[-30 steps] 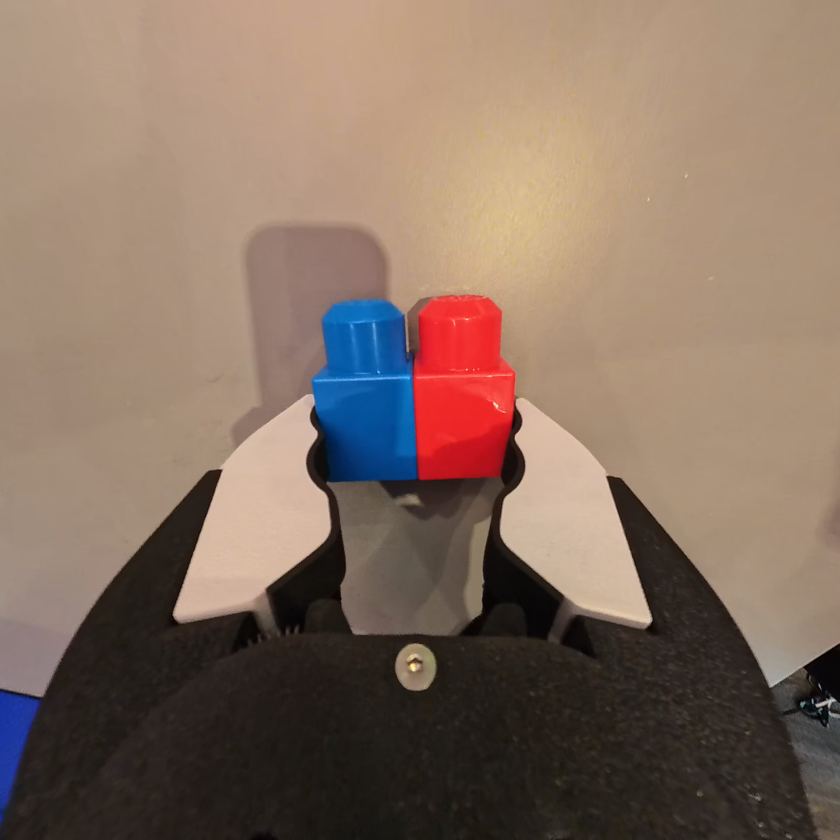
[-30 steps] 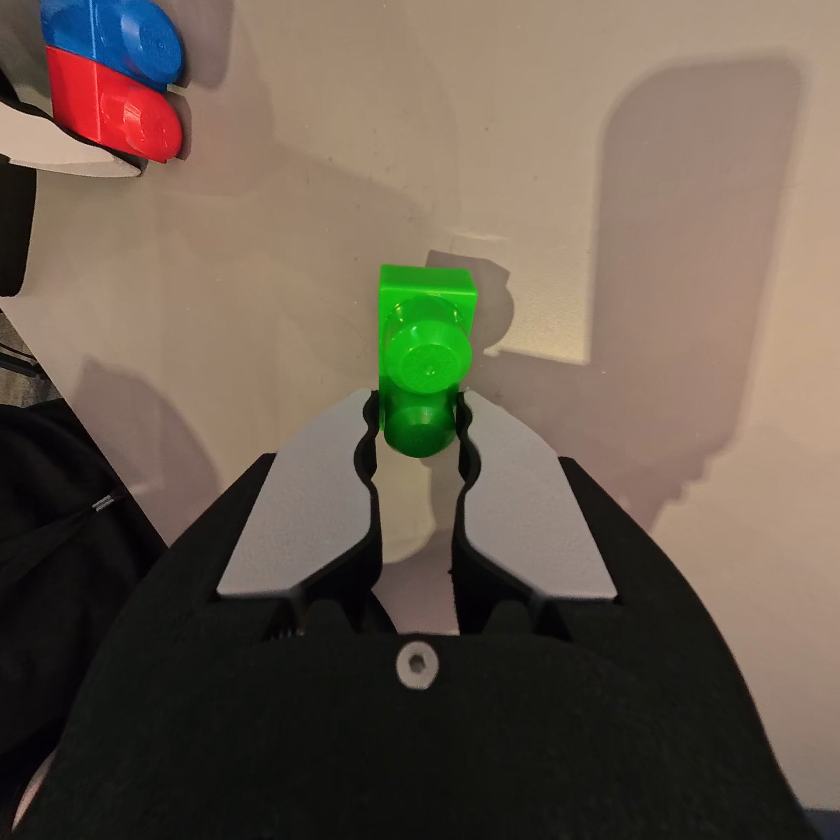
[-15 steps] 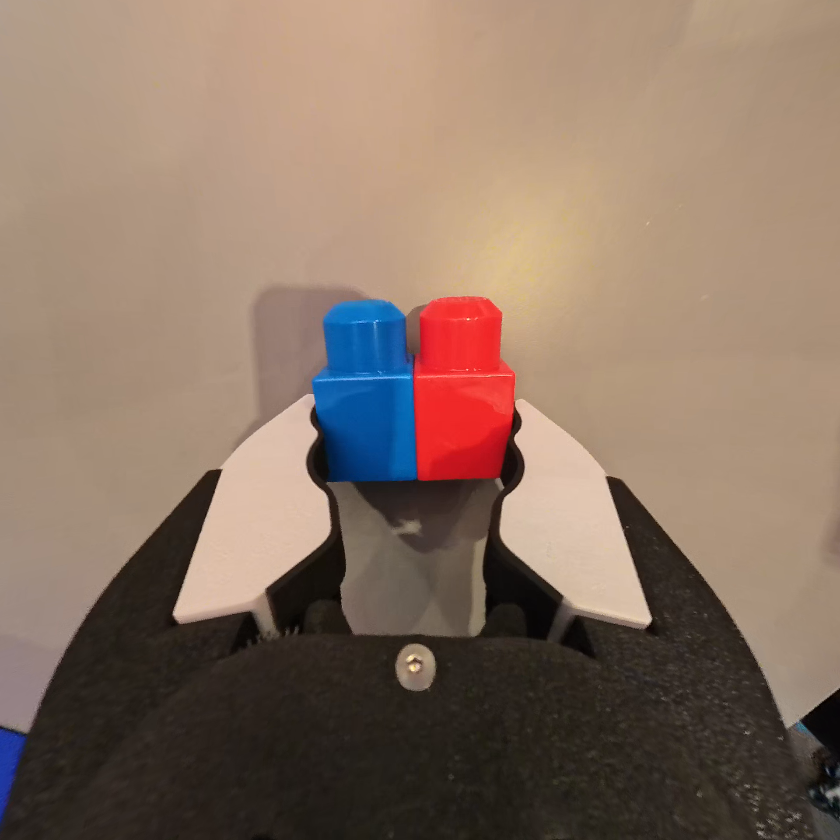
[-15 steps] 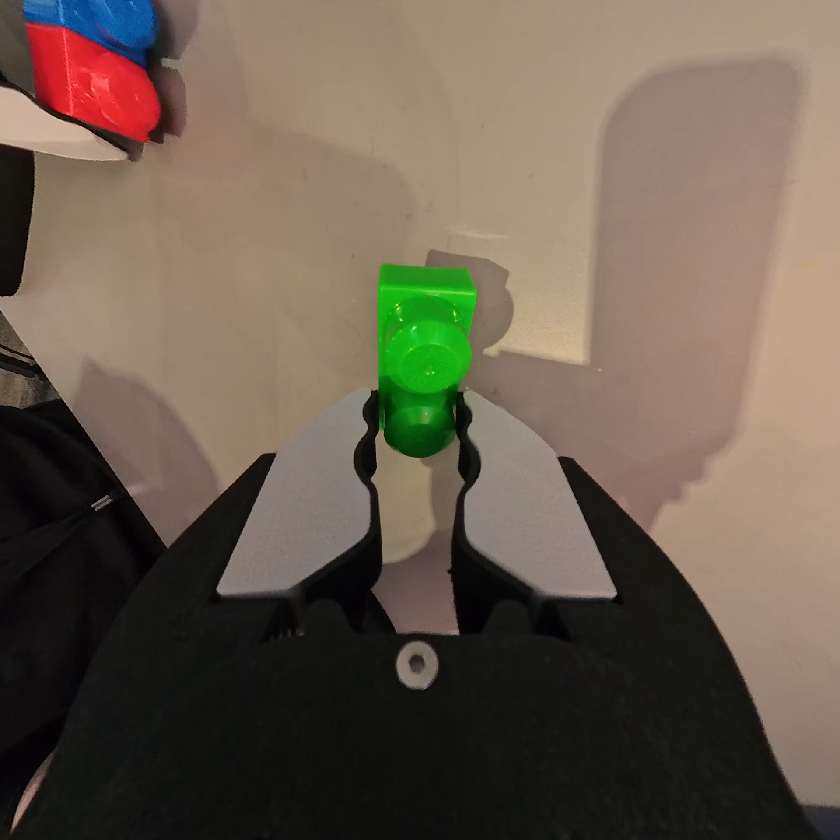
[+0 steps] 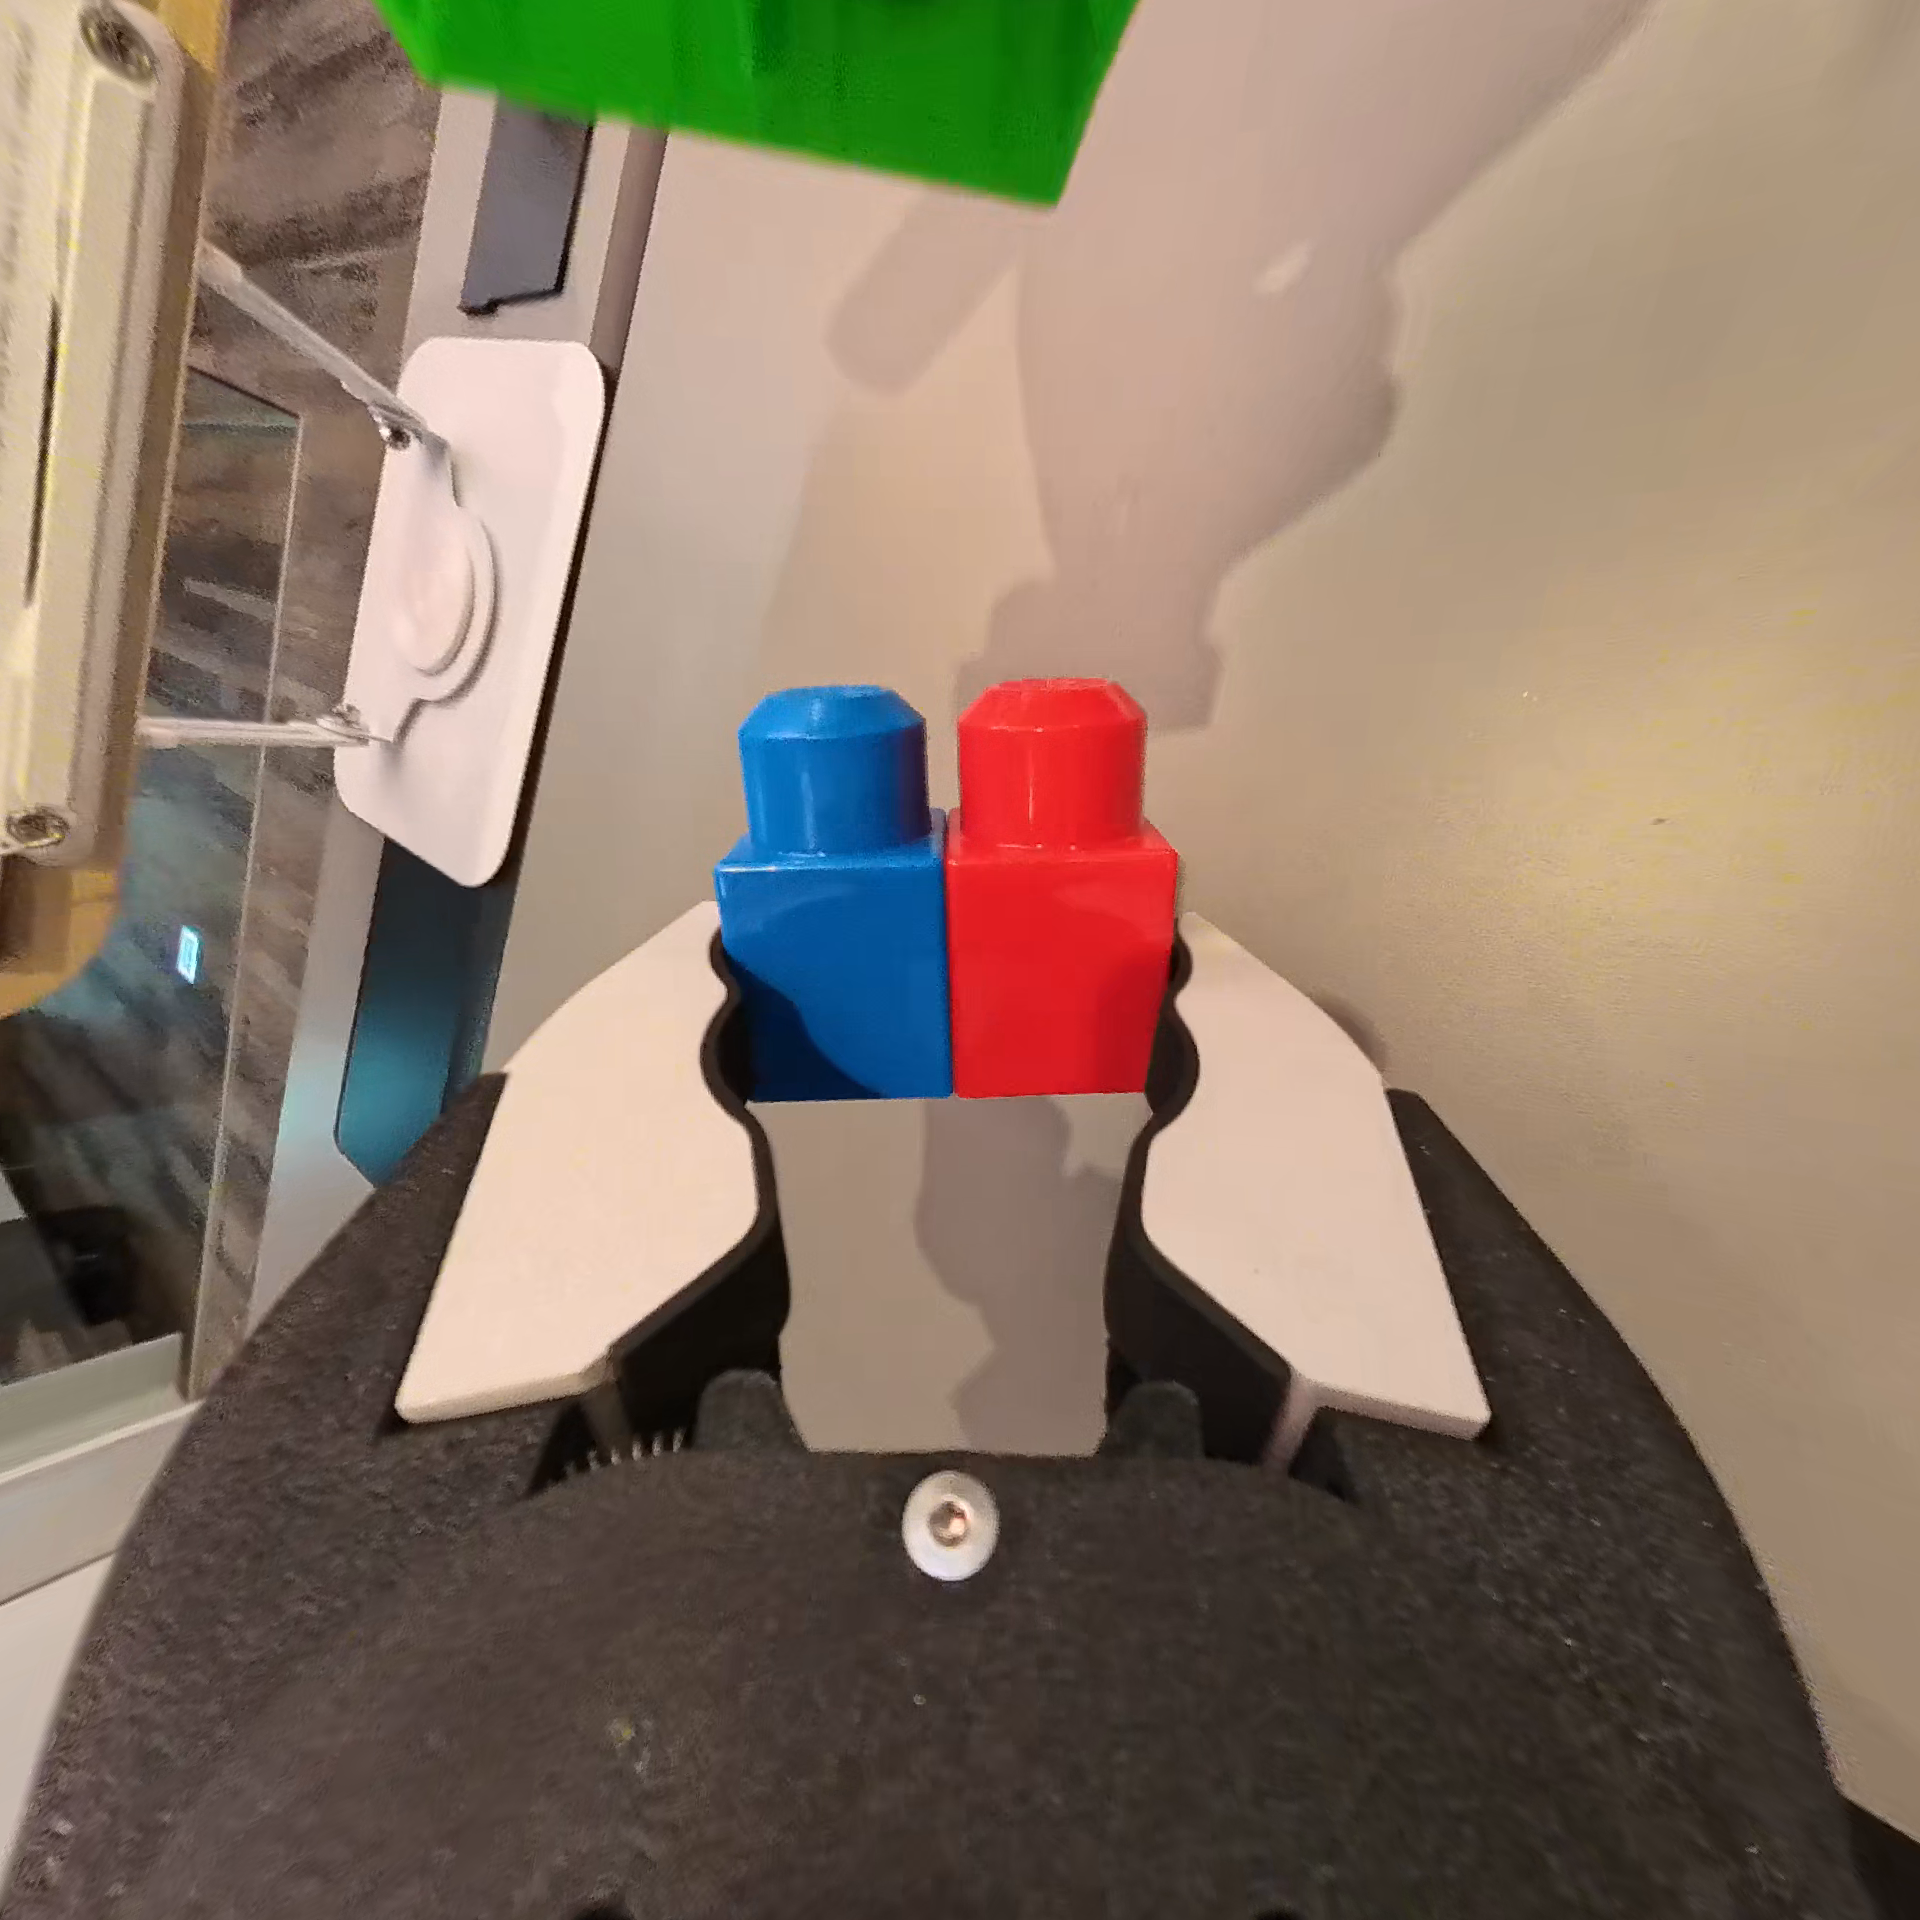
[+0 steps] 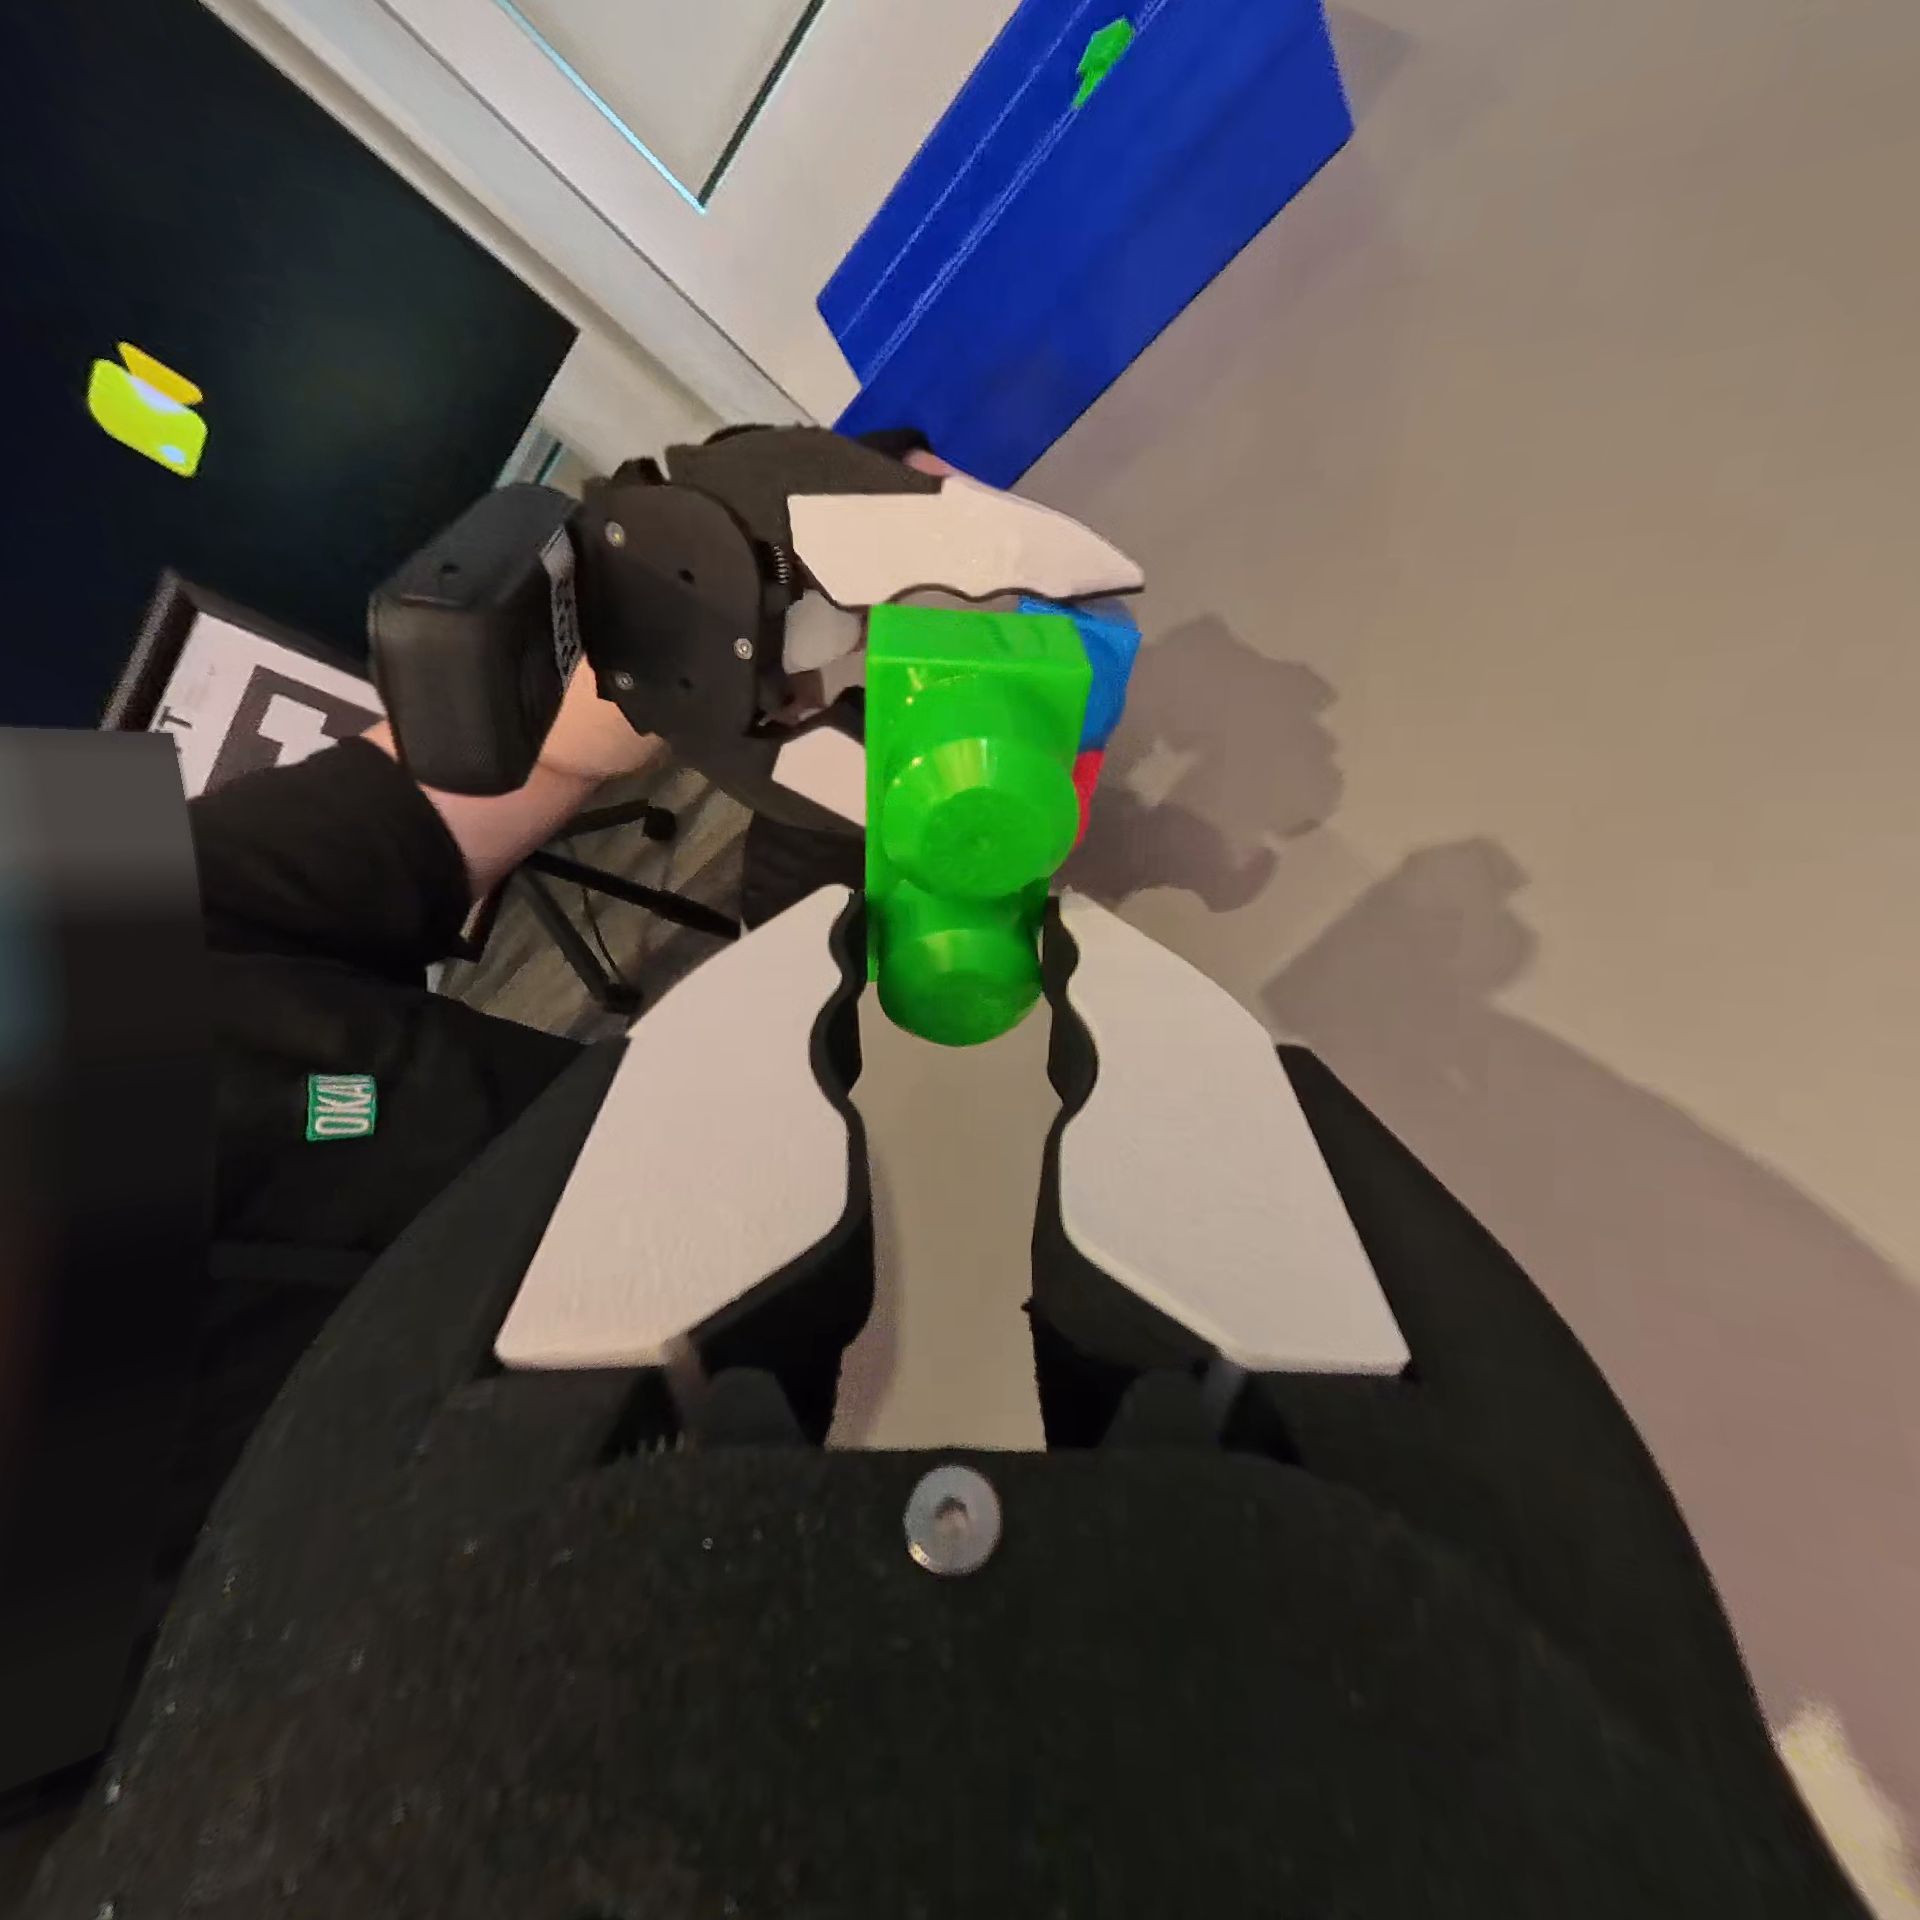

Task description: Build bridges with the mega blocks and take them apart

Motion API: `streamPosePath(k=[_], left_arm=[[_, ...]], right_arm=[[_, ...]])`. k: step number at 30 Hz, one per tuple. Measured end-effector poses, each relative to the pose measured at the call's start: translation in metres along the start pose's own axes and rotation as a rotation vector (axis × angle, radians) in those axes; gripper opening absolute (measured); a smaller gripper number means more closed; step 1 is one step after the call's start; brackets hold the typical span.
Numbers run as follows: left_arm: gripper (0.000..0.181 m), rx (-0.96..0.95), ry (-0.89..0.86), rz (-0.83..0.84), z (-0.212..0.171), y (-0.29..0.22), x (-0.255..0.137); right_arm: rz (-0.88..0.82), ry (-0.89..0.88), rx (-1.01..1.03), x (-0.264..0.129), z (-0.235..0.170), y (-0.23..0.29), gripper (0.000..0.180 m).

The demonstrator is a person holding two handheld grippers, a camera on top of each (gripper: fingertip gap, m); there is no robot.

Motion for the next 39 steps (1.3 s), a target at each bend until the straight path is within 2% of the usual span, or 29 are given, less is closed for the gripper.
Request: streamPosePath(k=[12, 23, 39], left_arm=[[0.075, 0.023, -0.009, -0.007, 0.011, -0.002, -0.007], [0.075, 0.036, -0.018, -0.015, 0.017, -0.002, -0.007], [0.075, 0.094, -0.001, 0.022, 0.014, -0.004, -0.006]], right_arm=[[-0.060, 0.135, 0.033, 0.038, -0.015, -0.012, 0.031], [-0.008, 0.139, 0.080, 0.049, -0.016, -0.013, 0.032], [-0.068, 0.193, 0.049, 0.060, -0.022, -0.015, 0.031]])
Point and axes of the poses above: each gripper's, where its closed fingertips meet, x out along the fingers, z out of its top, y = z × x across the jaws, the point moved 1 cm from there along -x, back along the fingers, and after that the axes turned 9 degrees about x, right-handed, at the moved point
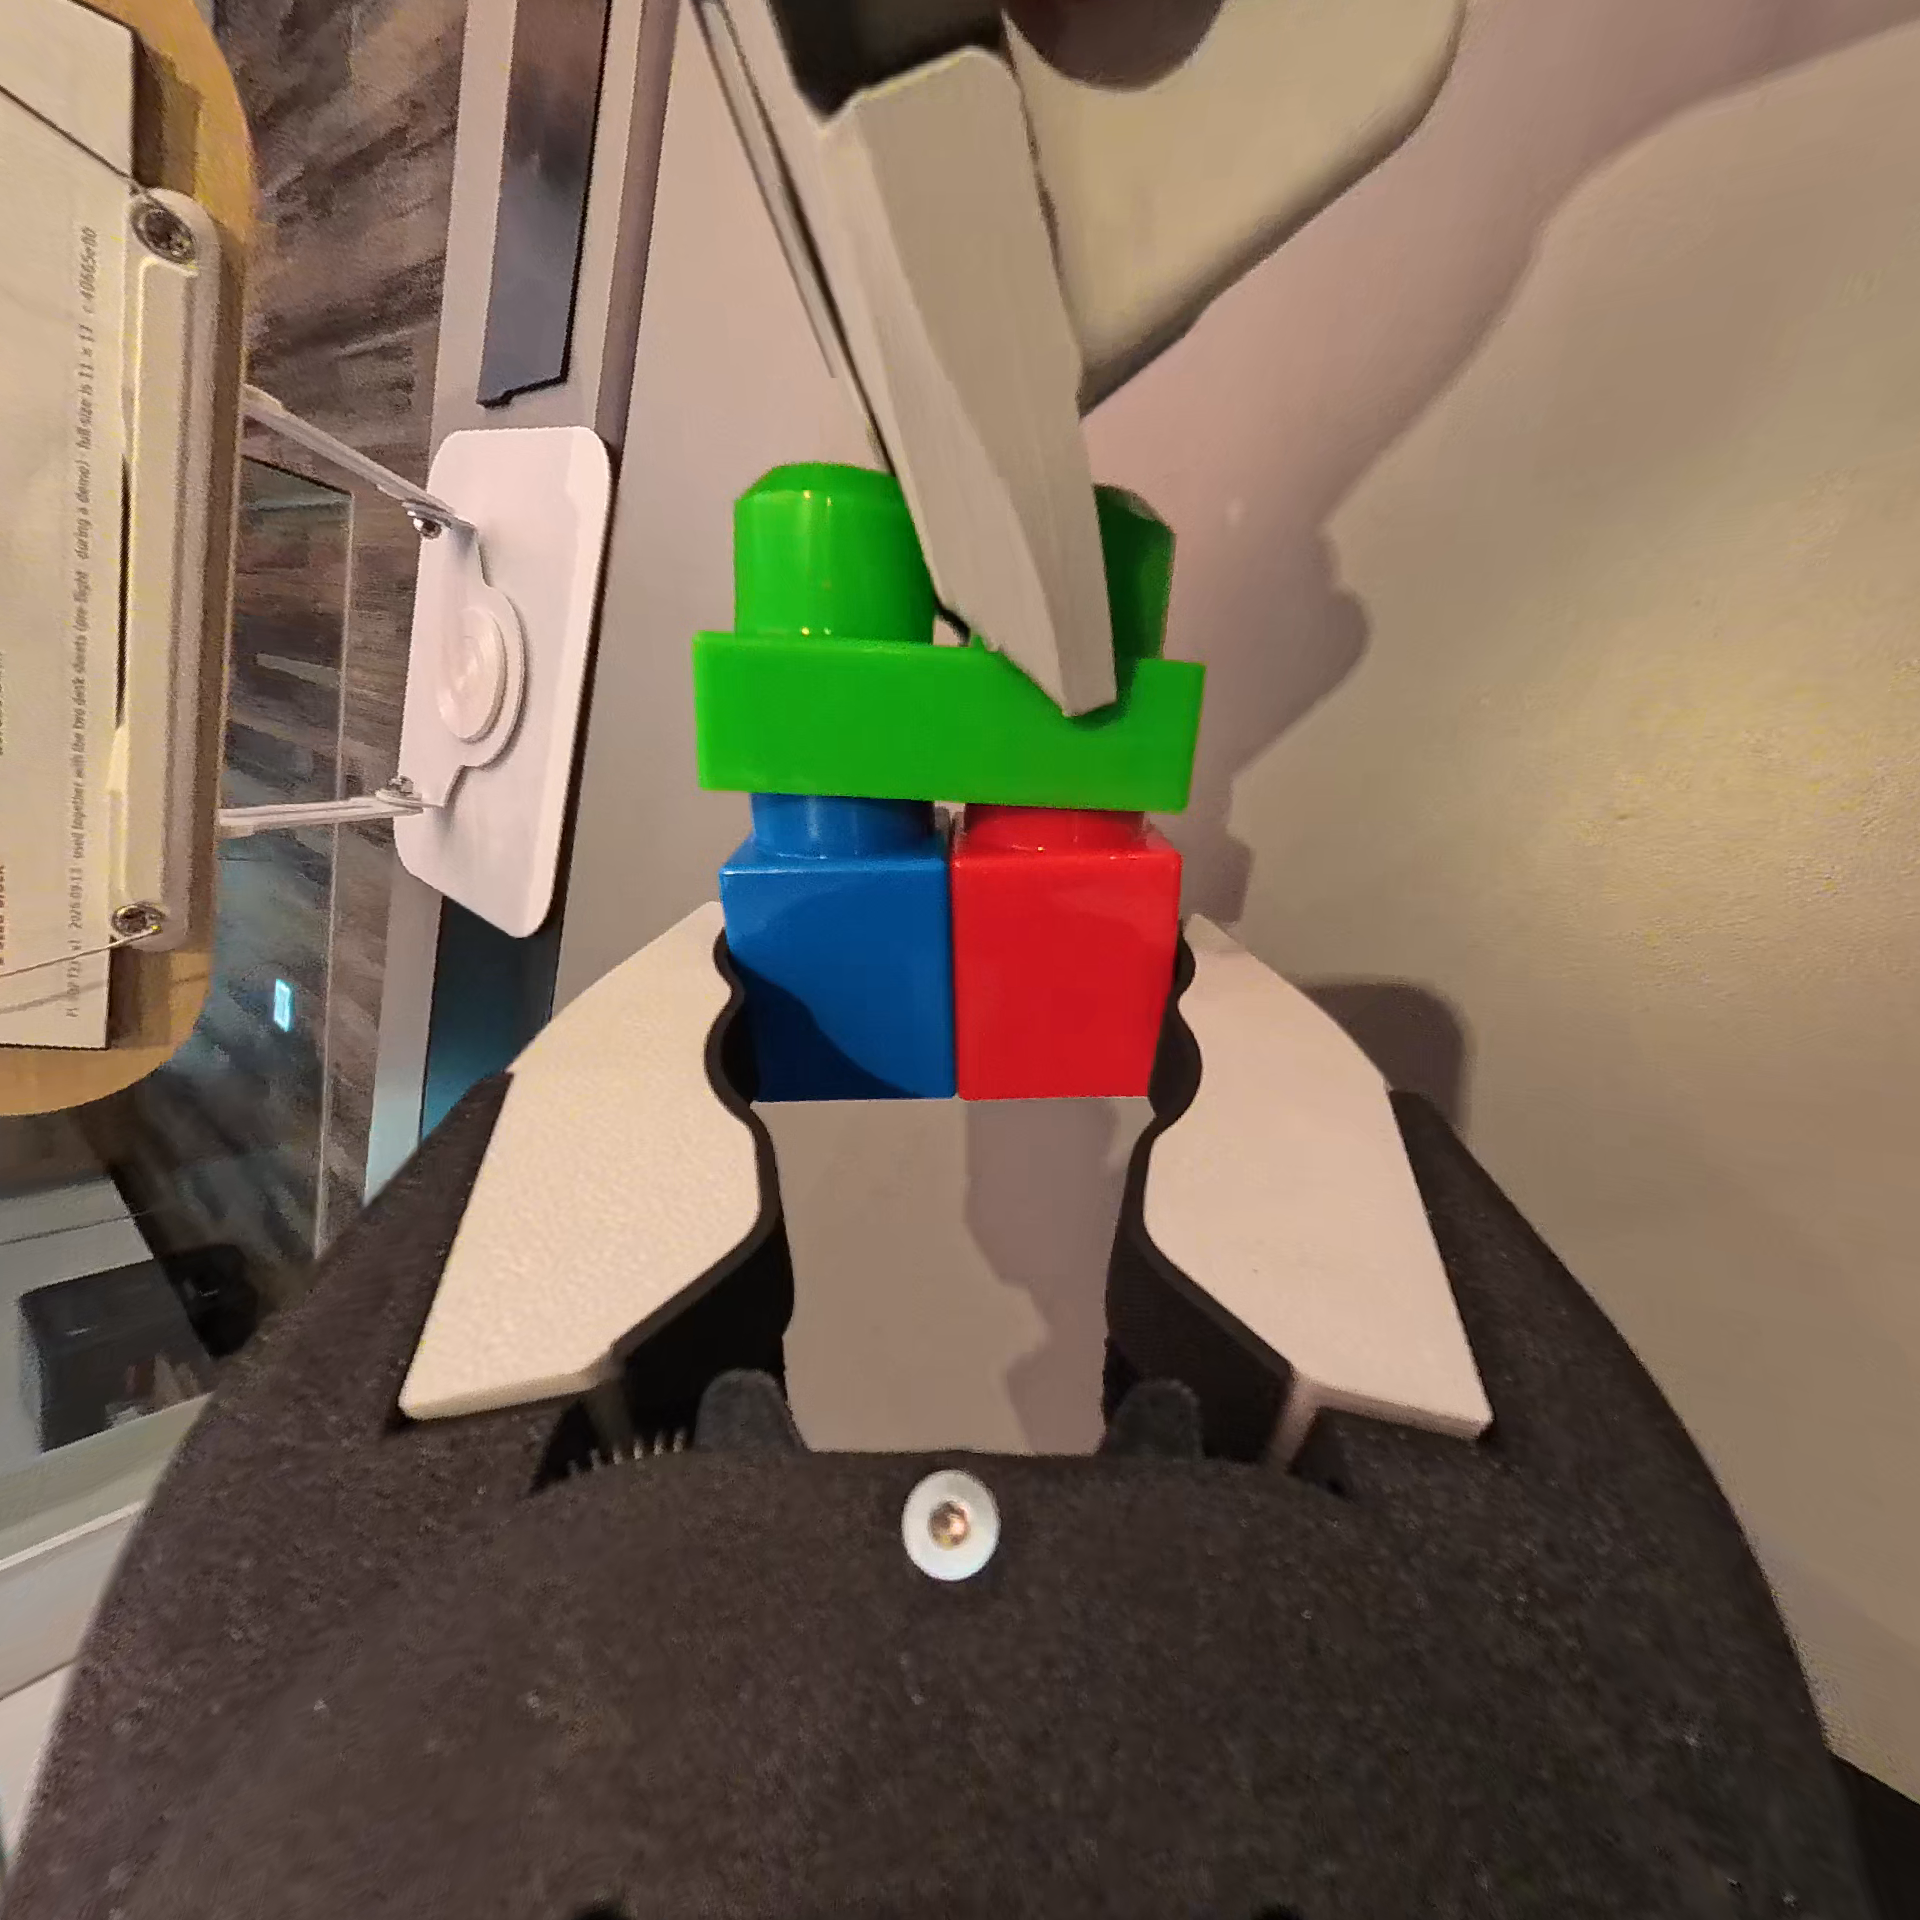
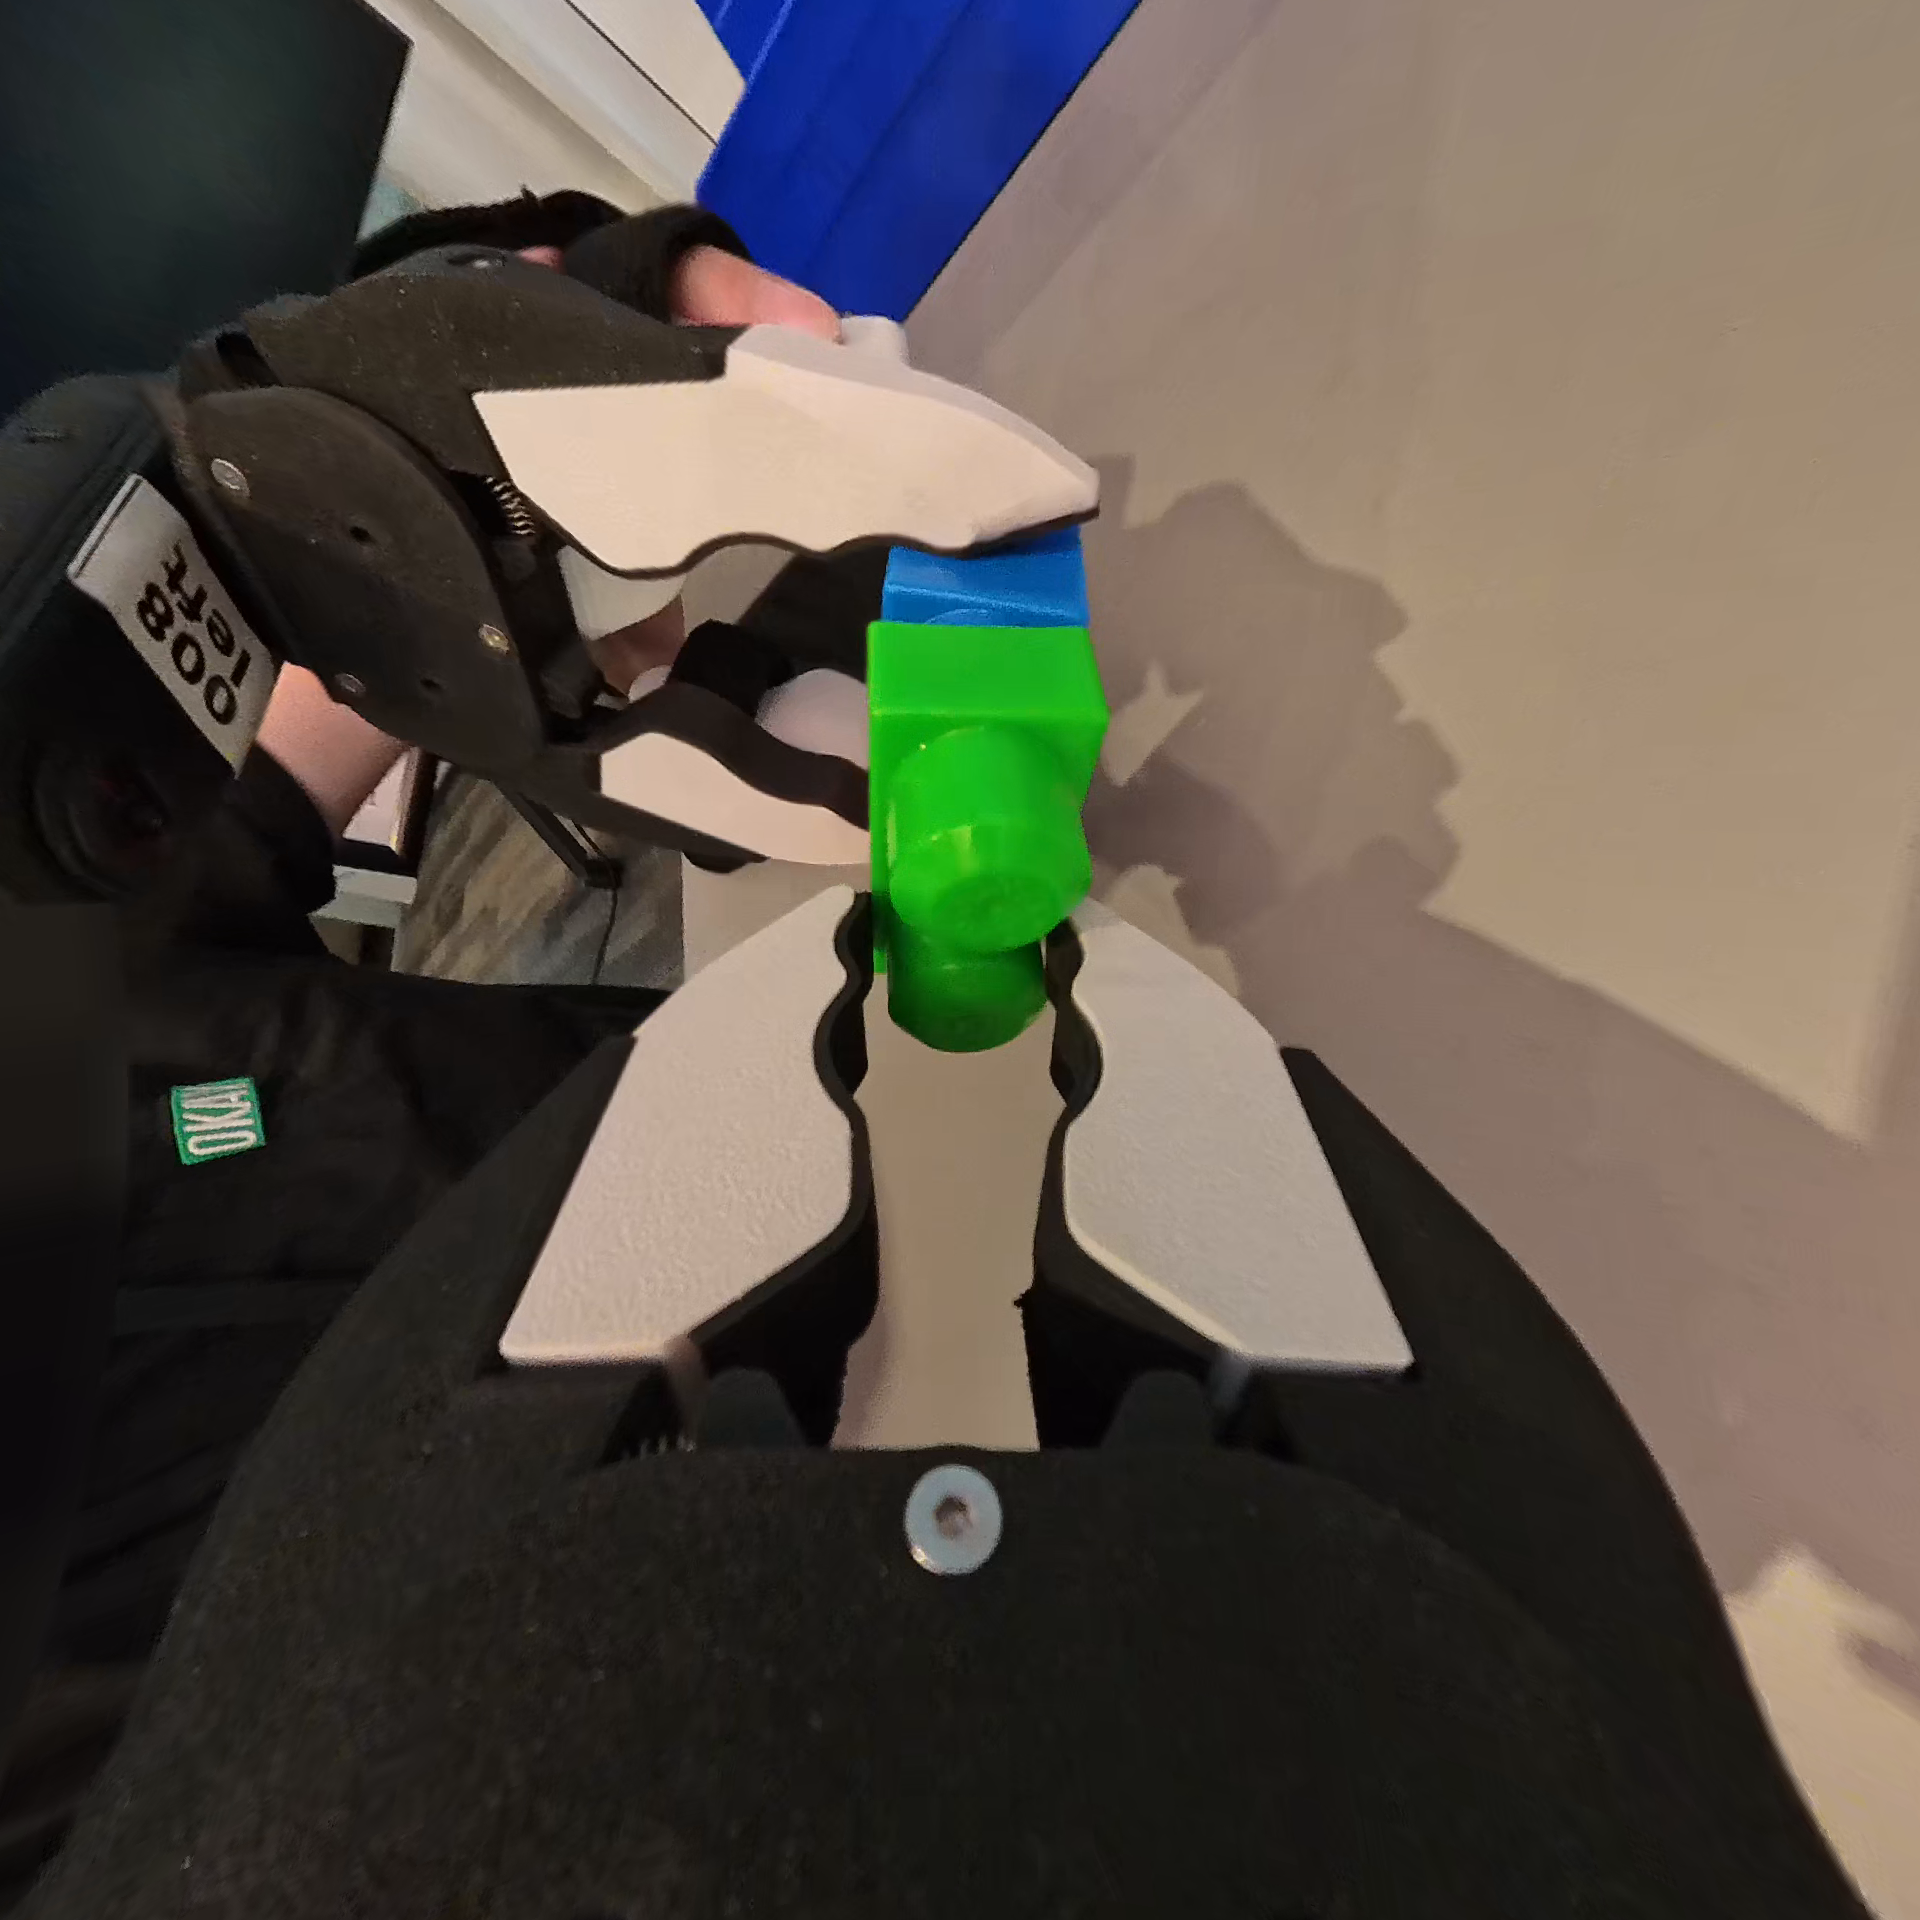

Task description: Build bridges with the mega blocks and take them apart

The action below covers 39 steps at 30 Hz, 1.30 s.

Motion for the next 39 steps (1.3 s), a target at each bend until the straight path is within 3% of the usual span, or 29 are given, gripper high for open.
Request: streamPosePath(k=[7, 17, 25, 35, 39], left_arm=[[0.075, 0.011, 0.008, 0.012, -0.001, 0.003, -0.001], [0.075, -0.122, -0.071, 0.115, 0.005, 0.030, -0.012], [0.075, -0.173, -0.093, 0.132, 0.006, 0.036, -0.013], [0.075, -0.151, -0.099, 0.135, 0.012, 0.034, -0.013], [0.075, -0.153, -0.099, 0.133, 0.013, 0.034, -0.012]], right_arm=[[-0.020, -0.026, -0.013, -0.001, 0.004, 0.000, 0.032], [0.010, -0.314, -0.059, -0.030, 0.041, 0.020, 0.034], [-0.004, -0.349, -0.072, -0.031, 0.046, 0.022, 0.028], [-0.068, -0.324, -0.065, -0.030, 0.043, 0.014, 0.045], [-0.007, -0.326, -0.059, -0.028, 0.044, 0.020, 0.033]])
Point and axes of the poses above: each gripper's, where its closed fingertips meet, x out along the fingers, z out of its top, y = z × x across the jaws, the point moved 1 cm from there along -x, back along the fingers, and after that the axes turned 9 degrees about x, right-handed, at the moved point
